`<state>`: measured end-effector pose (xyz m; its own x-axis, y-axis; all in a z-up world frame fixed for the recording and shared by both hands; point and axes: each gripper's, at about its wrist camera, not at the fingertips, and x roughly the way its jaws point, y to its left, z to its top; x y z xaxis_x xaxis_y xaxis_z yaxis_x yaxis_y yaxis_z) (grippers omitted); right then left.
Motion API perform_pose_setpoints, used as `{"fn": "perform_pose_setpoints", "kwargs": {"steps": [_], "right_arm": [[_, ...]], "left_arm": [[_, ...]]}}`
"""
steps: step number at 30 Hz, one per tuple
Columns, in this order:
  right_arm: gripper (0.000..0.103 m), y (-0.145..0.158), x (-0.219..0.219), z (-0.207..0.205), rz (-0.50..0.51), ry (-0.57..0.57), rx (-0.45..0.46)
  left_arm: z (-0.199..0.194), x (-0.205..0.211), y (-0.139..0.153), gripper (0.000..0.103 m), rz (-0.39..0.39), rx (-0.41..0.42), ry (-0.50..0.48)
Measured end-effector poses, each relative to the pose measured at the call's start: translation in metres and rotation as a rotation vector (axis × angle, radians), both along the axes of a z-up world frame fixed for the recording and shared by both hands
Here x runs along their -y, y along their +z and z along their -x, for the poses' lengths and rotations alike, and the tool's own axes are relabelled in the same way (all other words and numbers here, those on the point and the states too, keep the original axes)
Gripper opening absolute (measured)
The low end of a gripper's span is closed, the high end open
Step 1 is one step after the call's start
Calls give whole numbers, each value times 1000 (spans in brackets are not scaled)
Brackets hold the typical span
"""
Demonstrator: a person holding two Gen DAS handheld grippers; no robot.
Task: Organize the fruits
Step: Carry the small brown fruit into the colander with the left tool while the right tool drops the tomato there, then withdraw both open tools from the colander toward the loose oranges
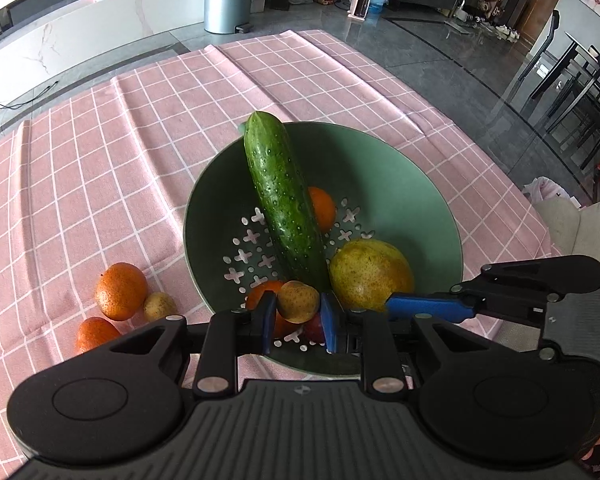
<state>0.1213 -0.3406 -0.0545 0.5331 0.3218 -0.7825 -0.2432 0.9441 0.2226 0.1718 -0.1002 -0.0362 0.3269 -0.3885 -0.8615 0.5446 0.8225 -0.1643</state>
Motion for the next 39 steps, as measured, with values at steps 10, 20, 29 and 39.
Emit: {"fn": "perform_pose_setpoints", "kwargs": {"steps": [10,20,29,39], "right_arm": [[33,10,15,6,97,2,47],[33,8,14,4,98,9,44],[39,11,11,6,98,-5,47],[41,22,1,27,9,-76,85]], "left_arm": [[-6,15,-9,26,-8,-67,-2],[-7,17,-21,27,-12,-136,-4],[0,6,-8,42,39,-120,-1],[23,-27,33,47,94,12,33]]}}
